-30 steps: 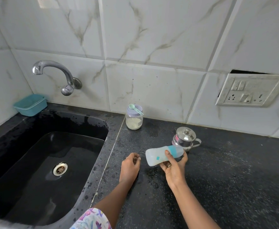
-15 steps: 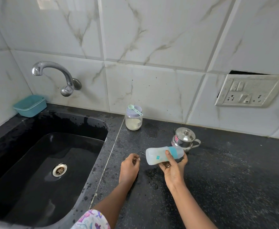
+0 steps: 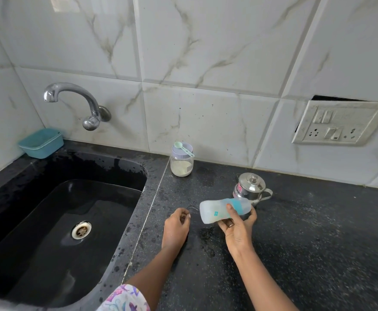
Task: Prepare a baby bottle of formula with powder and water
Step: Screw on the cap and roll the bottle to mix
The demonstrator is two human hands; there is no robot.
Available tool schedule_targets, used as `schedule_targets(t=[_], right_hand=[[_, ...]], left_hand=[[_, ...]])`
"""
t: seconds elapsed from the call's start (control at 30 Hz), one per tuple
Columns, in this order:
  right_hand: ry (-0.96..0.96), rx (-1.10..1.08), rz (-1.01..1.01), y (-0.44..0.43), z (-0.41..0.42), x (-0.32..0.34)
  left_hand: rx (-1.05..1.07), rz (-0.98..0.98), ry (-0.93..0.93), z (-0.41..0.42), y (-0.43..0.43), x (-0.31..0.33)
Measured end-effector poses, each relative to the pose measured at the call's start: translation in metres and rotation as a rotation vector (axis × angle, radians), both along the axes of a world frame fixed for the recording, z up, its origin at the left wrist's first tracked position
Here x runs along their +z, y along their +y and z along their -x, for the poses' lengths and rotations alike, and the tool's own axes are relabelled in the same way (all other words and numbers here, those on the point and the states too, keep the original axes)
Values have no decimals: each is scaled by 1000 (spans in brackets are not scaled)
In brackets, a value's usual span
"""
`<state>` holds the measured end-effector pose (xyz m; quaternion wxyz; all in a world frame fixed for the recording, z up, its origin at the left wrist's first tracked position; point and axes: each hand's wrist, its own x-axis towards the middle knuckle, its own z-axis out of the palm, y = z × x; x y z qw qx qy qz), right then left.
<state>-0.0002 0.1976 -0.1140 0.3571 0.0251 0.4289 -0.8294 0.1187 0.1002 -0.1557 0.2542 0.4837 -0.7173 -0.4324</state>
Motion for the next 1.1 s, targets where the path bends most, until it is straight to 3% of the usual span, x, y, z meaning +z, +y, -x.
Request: schedule_targets(t=[0.17, 0.3, 0.43, 0.6, 0.73, 0.87, 1.1], right_hand=[[41, 80, -21, 1, -3, 2], [2, 7, 13, 1, -2, 0], [67, 107, -26, 3, -4, 4], [-11, 10, 30, 0, -1, 5], [66, 100, -6, 1, -1, 8], [-9, -2, 40, -1, -1, 5], [14, 29, 11, -1, -4, 5]], left_hand=[[-5, 7, -5, 0, 0, -1], [-6, -1, -4, 0, 0, 1], [-4, 1, -8, 0, 0, 1], [-8, -7, -12, 0, 1, 1], [-6, 1, -8, 0, 1, 1], [-5, -6, -8, 0, 1, 2], [-3, -4, -5, 0, 0, 1]])
